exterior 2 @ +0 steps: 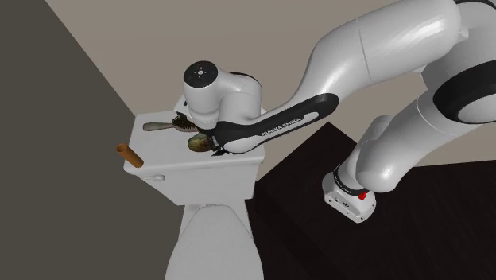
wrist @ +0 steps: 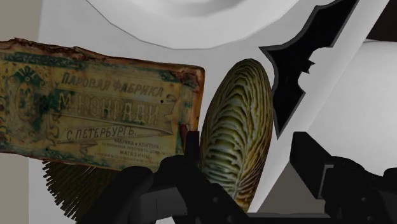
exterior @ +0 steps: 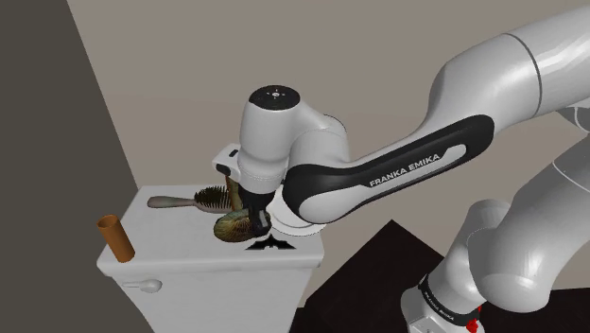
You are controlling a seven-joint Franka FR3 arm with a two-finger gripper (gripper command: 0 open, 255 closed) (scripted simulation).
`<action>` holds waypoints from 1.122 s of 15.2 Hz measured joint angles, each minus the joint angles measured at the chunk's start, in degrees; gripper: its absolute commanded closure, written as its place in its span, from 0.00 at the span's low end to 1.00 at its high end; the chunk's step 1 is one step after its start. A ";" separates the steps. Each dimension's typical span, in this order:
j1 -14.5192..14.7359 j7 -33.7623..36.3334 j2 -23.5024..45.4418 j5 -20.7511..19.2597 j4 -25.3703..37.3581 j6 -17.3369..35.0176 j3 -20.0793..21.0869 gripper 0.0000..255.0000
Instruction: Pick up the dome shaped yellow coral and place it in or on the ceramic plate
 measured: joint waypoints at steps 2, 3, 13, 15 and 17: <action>-0.02 -0.01 -0.07 0.00 0.03 0.01 -0.04 1.00; -0.03 -0.02 -0.09 0.00 0.02 0.00 -0.04 1.00; 0.07 -0.74 -1.04 0.73 1.22 -2.14 -0.14 1.00; 0.14 -1.26 -1.96 1.29 1.88 -3.60 -0.26 1.00; 0.21 -1.70 -2.65 1.73 2.81 -5.17 -0.34 1.00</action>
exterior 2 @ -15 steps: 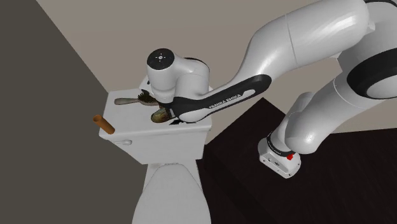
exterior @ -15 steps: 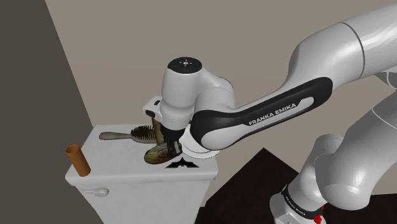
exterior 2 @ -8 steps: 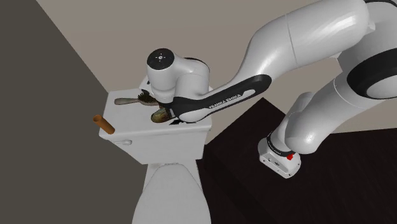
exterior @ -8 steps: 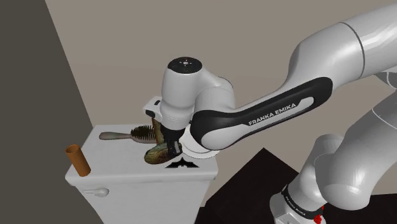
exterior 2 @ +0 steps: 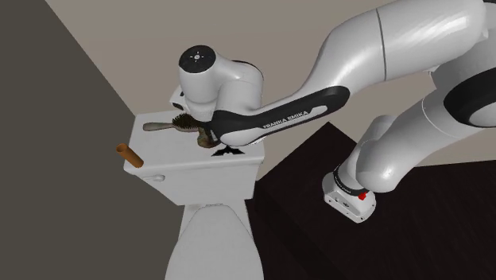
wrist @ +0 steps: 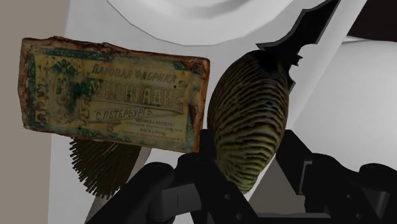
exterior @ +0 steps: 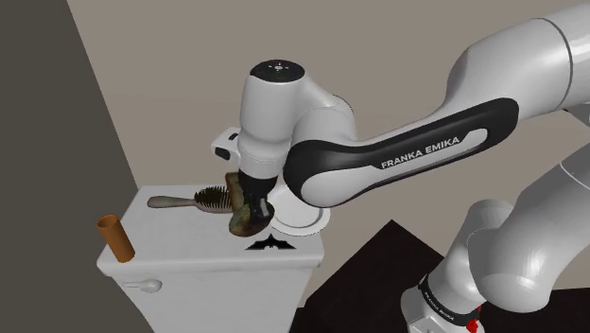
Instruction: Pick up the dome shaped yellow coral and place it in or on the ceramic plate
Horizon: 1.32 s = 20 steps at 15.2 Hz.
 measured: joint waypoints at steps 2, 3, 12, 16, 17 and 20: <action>0.02 -0.46 -0.56 0.38 1.21 -1.71 -0.12 1.00; 0.01 -0.64 -0.65 0.46 1.95 -2.52 -0.18 1.00; -0.41 -4.68 -5.83 2.67 1.96 -7.18 -2.28 1.00; -1.72 -10.83 -11.03 3.92 -2.44 -7.44 -6.36 1.00; -2.07 -12.47 -12.36 4.11 -3.47 -7.60 -7.52 1.00; -2.88 -16.56 -16.56 4.44 -6.96 -8.10 -10.52 1.00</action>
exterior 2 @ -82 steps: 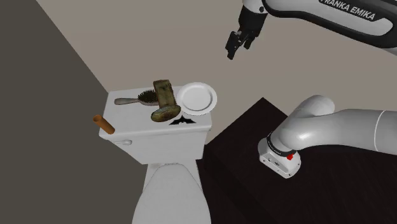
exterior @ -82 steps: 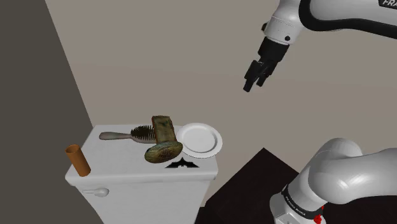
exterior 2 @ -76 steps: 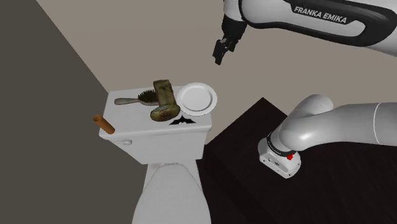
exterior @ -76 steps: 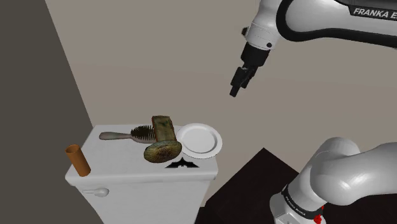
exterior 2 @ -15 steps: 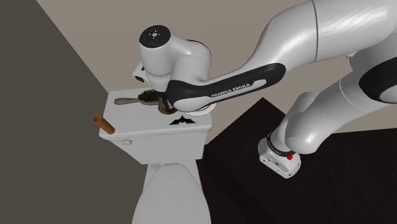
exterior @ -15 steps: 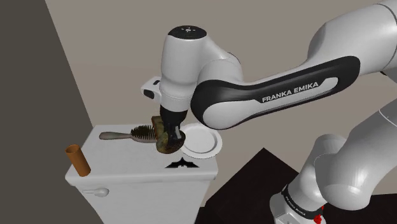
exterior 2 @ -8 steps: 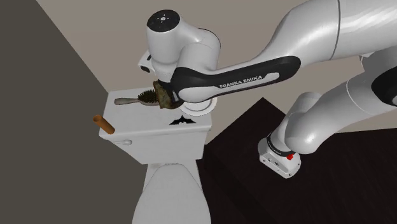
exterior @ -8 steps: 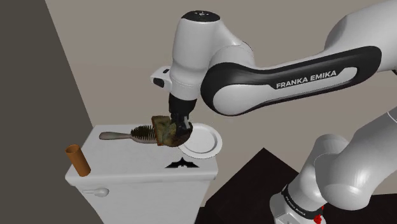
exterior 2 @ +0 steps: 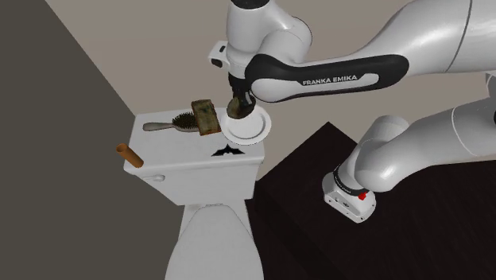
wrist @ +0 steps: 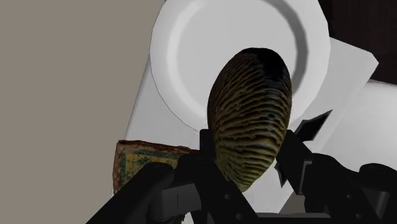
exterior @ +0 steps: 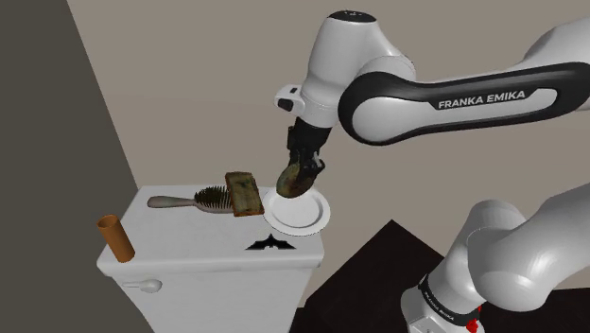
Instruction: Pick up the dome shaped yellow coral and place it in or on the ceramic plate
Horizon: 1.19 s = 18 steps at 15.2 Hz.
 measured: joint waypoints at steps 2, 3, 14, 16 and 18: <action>-0.89 -3.11 -1.94 -0.29 -1.28 -0.50 -2.39 1.00; -1.16 -4.18 -2.80 -0.36 -2.13 -0.43 -3.21 1.00; -1.43 -4.24 -1.38 -0.73 -9.22 8.05 -3.39 1.00; -1.44 -4.02 -1.09 -0.81 -10.18 9.77 -3.28 1.00; -1.53 -3.84 -0.30 -0.97 -10.74 11.42 -3.19 1.00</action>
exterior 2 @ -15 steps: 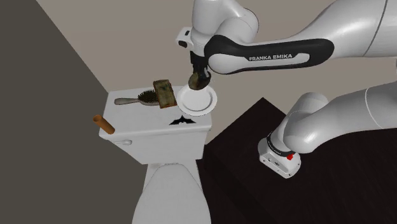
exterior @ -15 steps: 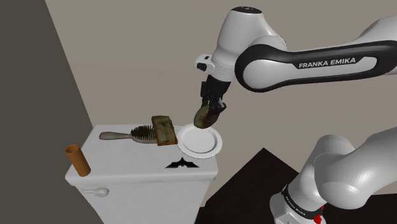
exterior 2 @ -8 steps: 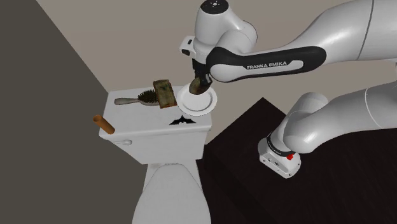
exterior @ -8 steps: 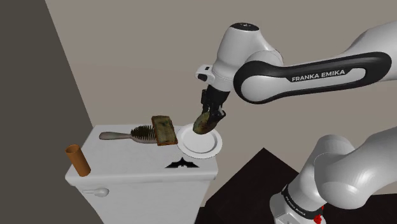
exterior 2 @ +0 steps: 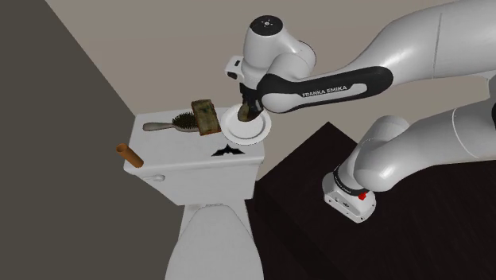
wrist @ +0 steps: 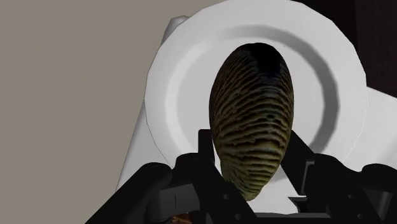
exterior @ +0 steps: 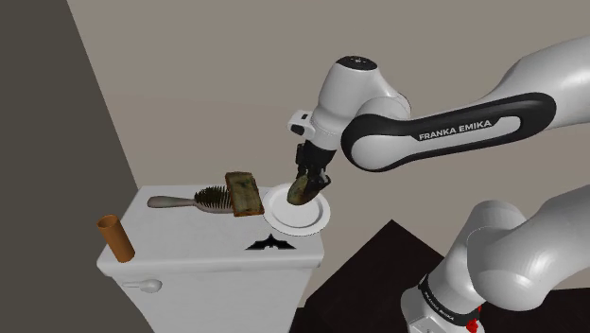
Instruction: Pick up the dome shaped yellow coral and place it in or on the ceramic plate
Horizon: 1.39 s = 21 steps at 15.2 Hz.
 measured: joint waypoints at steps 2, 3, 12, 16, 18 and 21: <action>-0.05 0.13 0.45 -0.10 -1.14 1.52 0.06 1.00; -0.11 0.09 0.74 -0.16 -1.21 1.85 0.01 1.00; -0.09 0.05 0.87 -0.14 -1.77 1.99 -0.04 0.00; -0.06 -0.04 0.60 -0.08 -1.08 0.99 -0.07 0.00; 0.16 -0.59 -2.00 0.30 -0.08 -2.50 -0.42 0.00; 0.49 -0.27 -3.18 0.59 1.86 -5.71 -0.10 0.00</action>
